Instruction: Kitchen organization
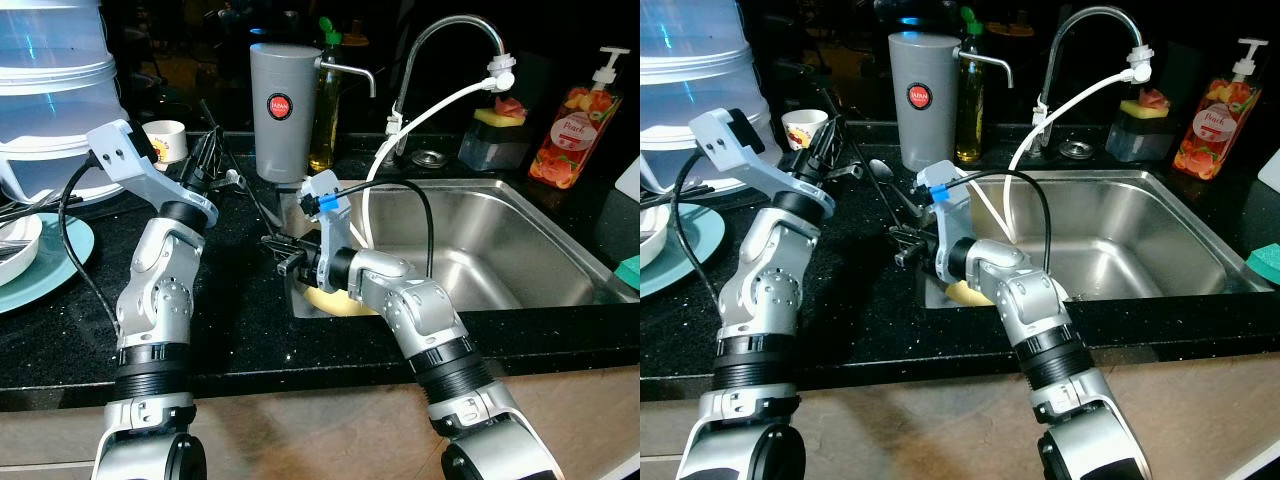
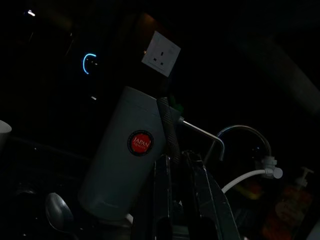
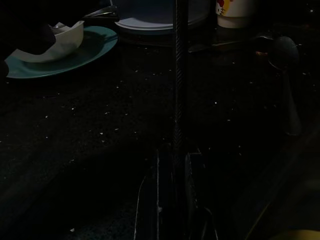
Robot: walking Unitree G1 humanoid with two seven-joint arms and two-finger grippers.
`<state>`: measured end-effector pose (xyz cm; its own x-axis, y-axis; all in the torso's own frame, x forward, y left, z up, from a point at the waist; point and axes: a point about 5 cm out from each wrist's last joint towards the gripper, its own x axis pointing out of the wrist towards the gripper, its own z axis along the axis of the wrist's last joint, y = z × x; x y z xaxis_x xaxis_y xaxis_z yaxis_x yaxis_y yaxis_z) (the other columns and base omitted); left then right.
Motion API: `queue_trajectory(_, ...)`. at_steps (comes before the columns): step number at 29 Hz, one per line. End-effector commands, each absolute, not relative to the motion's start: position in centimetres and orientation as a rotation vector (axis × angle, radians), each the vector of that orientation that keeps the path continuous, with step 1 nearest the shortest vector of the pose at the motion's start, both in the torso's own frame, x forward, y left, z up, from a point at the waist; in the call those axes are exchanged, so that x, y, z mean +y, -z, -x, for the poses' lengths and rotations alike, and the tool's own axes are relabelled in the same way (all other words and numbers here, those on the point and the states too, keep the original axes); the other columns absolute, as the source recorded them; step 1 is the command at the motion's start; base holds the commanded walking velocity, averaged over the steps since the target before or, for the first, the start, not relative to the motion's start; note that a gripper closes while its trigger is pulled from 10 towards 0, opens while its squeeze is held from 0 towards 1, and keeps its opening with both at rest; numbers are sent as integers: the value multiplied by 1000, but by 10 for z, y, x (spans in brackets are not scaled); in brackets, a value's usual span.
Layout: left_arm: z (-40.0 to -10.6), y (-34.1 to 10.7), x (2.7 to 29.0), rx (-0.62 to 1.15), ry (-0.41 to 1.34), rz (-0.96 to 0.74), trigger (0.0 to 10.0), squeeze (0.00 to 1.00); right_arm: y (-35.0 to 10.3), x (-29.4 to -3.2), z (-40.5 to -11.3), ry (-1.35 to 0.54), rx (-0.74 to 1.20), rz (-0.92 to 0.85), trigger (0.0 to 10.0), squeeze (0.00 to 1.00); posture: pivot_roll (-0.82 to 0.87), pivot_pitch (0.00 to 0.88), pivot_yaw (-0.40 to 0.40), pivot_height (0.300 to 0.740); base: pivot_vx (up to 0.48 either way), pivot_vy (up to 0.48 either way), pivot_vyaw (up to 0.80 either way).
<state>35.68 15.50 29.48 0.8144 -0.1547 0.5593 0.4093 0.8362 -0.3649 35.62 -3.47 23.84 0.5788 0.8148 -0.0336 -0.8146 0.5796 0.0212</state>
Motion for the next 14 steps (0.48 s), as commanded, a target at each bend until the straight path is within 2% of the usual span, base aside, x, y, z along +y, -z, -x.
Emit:
queue_trajectory(1,-356,-291,150,-525,330,499,0,0,-234,-36,-357,-954,50,-32,0,0,53,0,-13,740,0,0,0)
queue_trajectory(4,-357,-291,150,-517,332,494,0,0,-234,-36,-357,-953,47,-34,0,0,50,0,-10,740,0,0,0)
queue_trajectory(5,-357,-290,150,-504,324,486,7176,247,-235,-37,-357,-952,45,-37,0,0,50,0,-10,740,0,0,0)
queue_trajectory(6,-358,-289,151,-500,318,481,10000,976,-235,-37,-357,-951,44,-39,0,0,50,0,-10,740,0,0,0)
queue_trajectory(7,-358,-289,152,-497,314,480,10000,1000,-235,-37,-357,-950,43,-41,0,0,50,0,-10,740,0,0,0)
queue_trajectory(12,-360,-289,155,-491,289,463,10000,1000,-237,-39,-359,-940,36,-48,0,0,49,0,-10,740,0,0,0)
queue_trajectory(13,-361,-289,156,-487,281,453,10000,549,-238,-40,-359,-935,35,-51,0,0,49,0,-10,740,0,0,0)
queue_trajectory(14,-362,-289,158,-486,270,444,10000,0,-238,-42,-360,-924,32,-59,0,0,49,0,-10,740,0,0,0)
